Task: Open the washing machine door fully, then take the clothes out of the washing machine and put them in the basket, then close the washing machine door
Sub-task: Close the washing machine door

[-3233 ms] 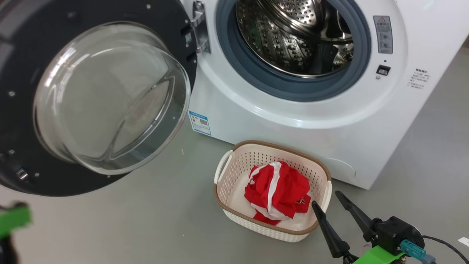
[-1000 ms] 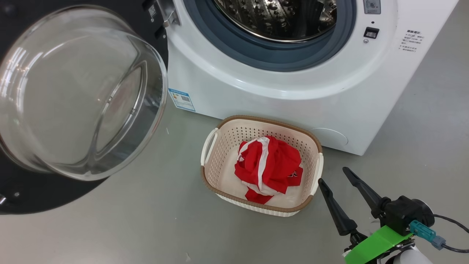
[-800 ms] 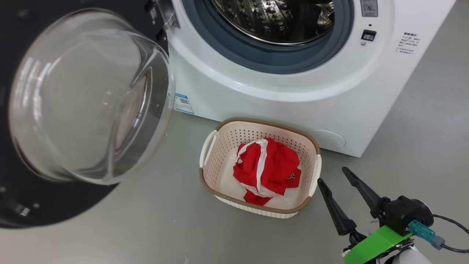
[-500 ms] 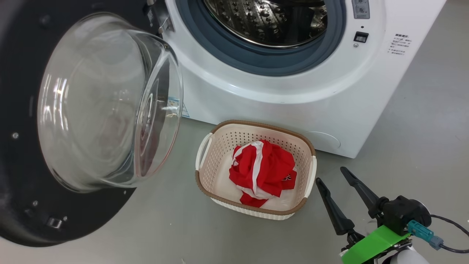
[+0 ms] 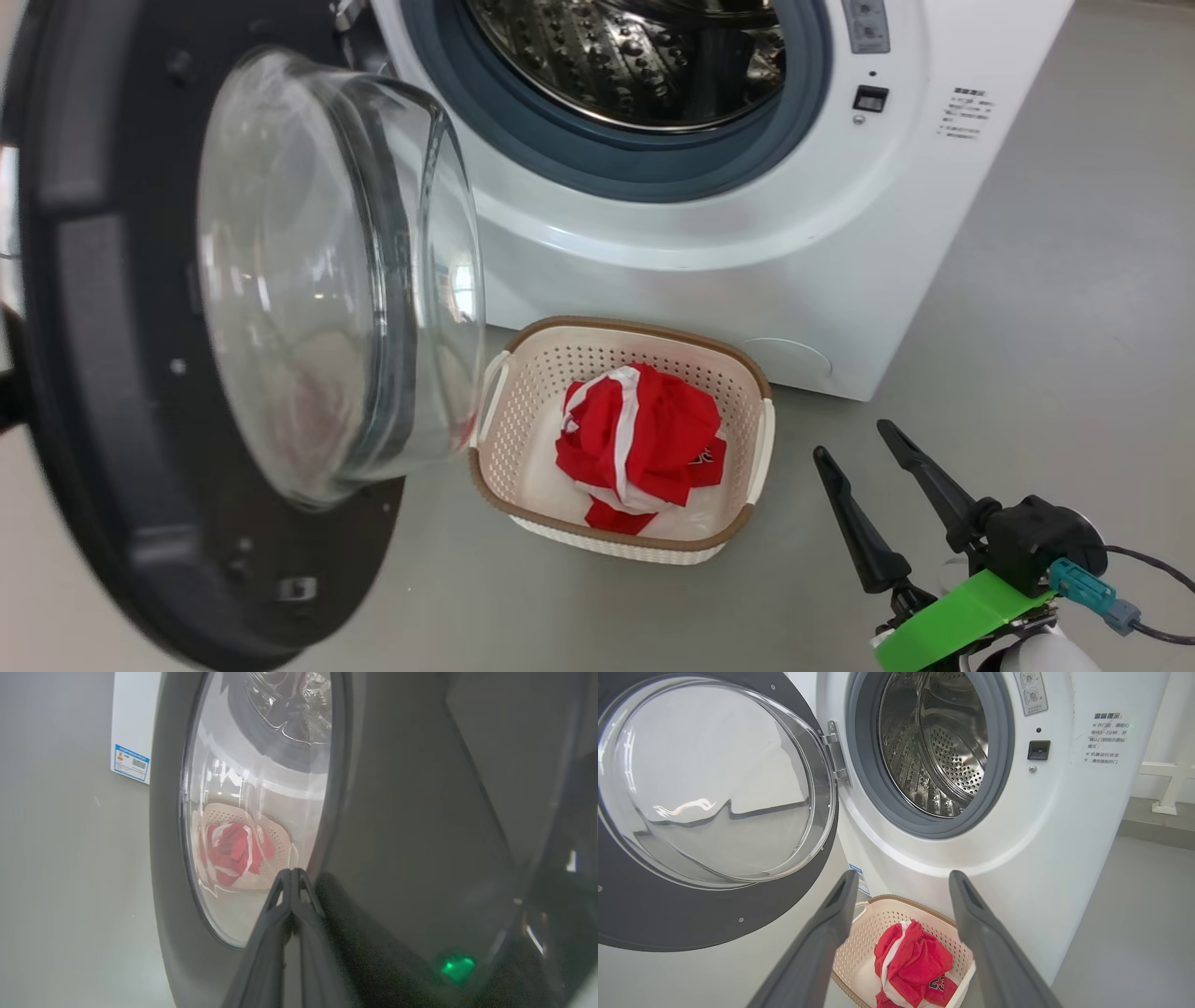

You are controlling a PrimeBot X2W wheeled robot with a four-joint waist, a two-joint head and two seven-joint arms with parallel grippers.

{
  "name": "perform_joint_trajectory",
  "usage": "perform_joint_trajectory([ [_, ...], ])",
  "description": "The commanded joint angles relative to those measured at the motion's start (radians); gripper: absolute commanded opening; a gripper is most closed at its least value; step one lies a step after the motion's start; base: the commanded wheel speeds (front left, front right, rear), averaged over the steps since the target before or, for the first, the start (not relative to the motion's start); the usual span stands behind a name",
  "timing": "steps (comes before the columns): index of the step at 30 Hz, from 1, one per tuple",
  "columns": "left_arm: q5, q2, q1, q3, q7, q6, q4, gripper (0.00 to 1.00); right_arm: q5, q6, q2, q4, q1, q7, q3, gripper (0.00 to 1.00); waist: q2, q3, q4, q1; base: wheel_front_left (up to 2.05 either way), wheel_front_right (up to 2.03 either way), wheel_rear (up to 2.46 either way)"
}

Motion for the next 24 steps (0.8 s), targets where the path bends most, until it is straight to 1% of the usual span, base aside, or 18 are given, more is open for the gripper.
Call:
perform_joint_trajectory([
  [1,-0.026,0.033,-0.008,0.022,0.01,-0.007,-0.064,0.0,-0.006,0.006,-0.001,-0.026,-0.008,-0.006,0.017,1.0,0.0,-0.001,-0.013,-0.0001,0.0,0.0,0.0],
  [6,-0.062,-0.005,0.013,-0.019,0.002,-0.007,-0.161,0.0,-0.005,0.006,0.01,-0.026,-0.009,-0.006,0.014,1.0,0.0,-0.01,-0.049,-0.0001,0.0,0.0,0.0],
  [11,-0.062,-0.046,0.022,-0.071,-0.037,-0.007,-0.232,0.0,-0.005,0.006,0.019,-0.028,-0.008,-0.006,0.007,1.0,0.0,-0.017,-0.087,-0.0001,0.0,0.0,0.0],
  [17,-0.033,-0.092,0.0,-0.134,-0.114,-0.007,-0.261,0.0,-0.006,0.006,0.029,-0.032,-0.011,-0.006,-0.002,1.0,0.0,-0.012,-0.137,-0.0001,0.0,0.0,0.0],
  [24,0.034,-0.136,-0.043,-0.213,-0.242,-0.007,-0.265,0.0,-0.008,0.006,0.04,-0.038,-0.018,-0.006,-0.013,1.0,0.0,0.011,-0.199,-0.0001,0.0,0.0,0.0],
])
